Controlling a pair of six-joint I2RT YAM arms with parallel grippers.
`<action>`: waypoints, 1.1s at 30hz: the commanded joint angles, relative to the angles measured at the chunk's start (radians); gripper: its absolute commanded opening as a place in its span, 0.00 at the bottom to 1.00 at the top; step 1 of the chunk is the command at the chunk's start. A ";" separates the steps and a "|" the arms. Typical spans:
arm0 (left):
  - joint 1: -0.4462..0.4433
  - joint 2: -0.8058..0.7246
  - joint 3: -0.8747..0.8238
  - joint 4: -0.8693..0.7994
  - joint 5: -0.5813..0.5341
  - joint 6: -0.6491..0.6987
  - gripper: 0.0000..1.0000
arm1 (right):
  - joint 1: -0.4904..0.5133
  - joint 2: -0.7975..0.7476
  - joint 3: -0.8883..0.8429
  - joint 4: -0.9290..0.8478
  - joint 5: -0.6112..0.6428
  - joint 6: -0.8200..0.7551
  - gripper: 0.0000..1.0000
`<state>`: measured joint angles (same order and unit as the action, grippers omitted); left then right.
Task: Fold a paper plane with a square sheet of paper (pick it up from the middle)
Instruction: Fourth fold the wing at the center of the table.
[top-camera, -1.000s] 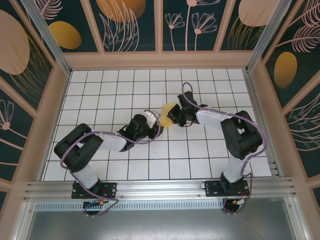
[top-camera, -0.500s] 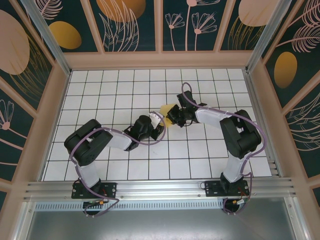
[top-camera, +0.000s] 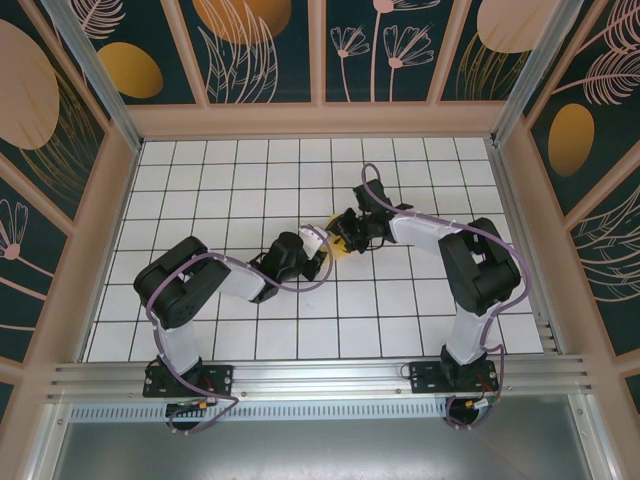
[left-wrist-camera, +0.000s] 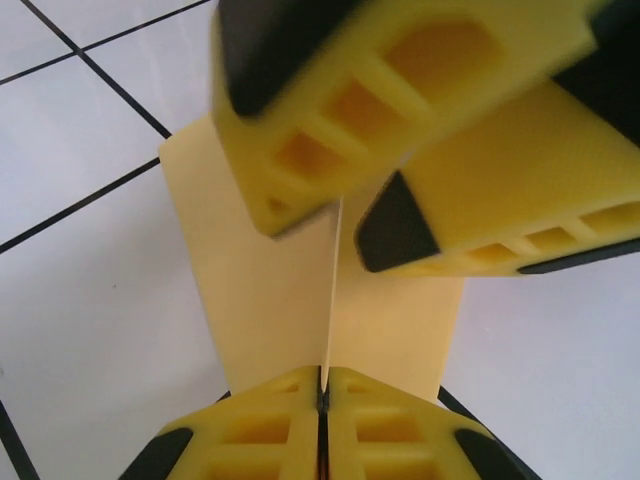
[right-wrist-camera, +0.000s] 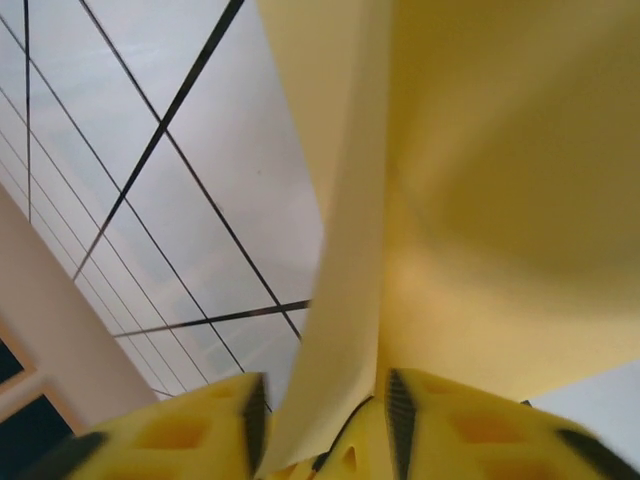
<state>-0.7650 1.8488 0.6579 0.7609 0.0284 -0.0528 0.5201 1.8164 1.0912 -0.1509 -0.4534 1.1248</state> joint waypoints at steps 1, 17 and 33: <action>-0.002 -0.008 -0.036 0.052 0.042 -0.048 0.10 | -0.054 -0.059 -0.035 0.029 -0.026 -0.104 0.54; -0.003 -0.065 -0.096 0.063 0.091 -0.392 0.06 | -0.089 -0.155 -0.242 0.273 -0.167 -0.450 0.47; -0.002 -0.047 -0.059 0.030 0.166 -0.623 0.05 | -0.072 -0.100 -0.271 0.346 -0.222 -0.539 0.48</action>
<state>-0.7650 1.7977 0.5747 0.7982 0.1669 -0.6174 0.4377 1.6913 0.7979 0.1631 -0.6422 0.6319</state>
